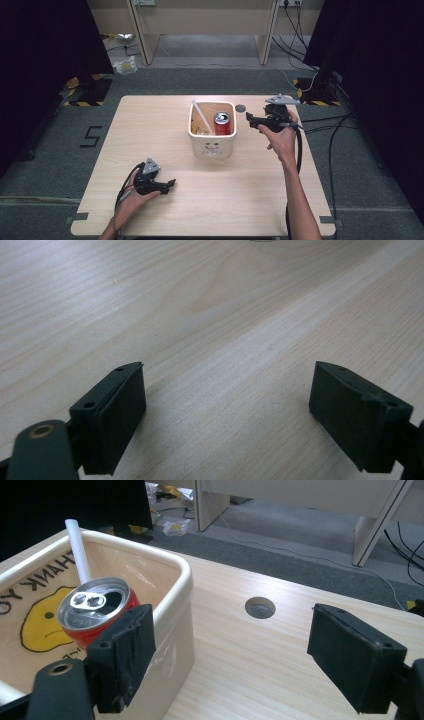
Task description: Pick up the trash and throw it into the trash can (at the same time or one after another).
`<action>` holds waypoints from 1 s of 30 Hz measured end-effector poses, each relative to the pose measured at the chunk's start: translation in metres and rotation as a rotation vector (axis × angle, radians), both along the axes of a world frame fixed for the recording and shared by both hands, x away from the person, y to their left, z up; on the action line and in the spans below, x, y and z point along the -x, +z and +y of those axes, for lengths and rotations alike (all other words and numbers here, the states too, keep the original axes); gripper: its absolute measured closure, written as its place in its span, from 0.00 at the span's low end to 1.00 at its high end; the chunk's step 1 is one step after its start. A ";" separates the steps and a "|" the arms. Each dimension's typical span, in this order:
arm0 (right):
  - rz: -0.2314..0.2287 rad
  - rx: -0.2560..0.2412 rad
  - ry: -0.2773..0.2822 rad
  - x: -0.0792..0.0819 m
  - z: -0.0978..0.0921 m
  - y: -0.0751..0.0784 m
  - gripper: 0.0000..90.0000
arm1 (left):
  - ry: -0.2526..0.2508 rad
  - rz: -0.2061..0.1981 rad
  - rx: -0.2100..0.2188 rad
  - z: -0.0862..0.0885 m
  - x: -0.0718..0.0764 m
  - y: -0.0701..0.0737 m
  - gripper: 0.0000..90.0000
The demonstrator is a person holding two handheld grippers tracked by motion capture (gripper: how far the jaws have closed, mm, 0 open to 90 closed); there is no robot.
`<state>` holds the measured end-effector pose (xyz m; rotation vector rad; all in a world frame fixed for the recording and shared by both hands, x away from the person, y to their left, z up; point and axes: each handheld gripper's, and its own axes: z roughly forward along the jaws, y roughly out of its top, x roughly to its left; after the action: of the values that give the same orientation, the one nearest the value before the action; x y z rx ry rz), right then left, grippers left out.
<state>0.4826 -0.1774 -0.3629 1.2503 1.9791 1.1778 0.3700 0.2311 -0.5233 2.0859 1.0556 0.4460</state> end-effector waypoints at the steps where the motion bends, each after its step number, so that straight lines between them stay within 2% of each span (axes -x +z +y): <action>1: 0.000 0.000 0.000 0.000 0.000 0.000 0.21 | 0.000 0.000 0.000 0.000 0.000 0.000 0.16; 17: -0.002 0.007 -0.011 0.010 -0.013 -0.011 0.21 | 0.000 0.000 -0.001 0.000 0.000 0.000 0.16; 30: 0.003 0.010 -0.010 0.018 -0.017 -0.019 0.21 | -0.003 0.000 -0.004 0.000 0.000 0.000 0.16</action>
<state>0.4642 -0.1944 -0.3822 1.2564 1.9761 1.1609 0.3701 0.2313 -0.5232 2.0906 1.0524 0.4474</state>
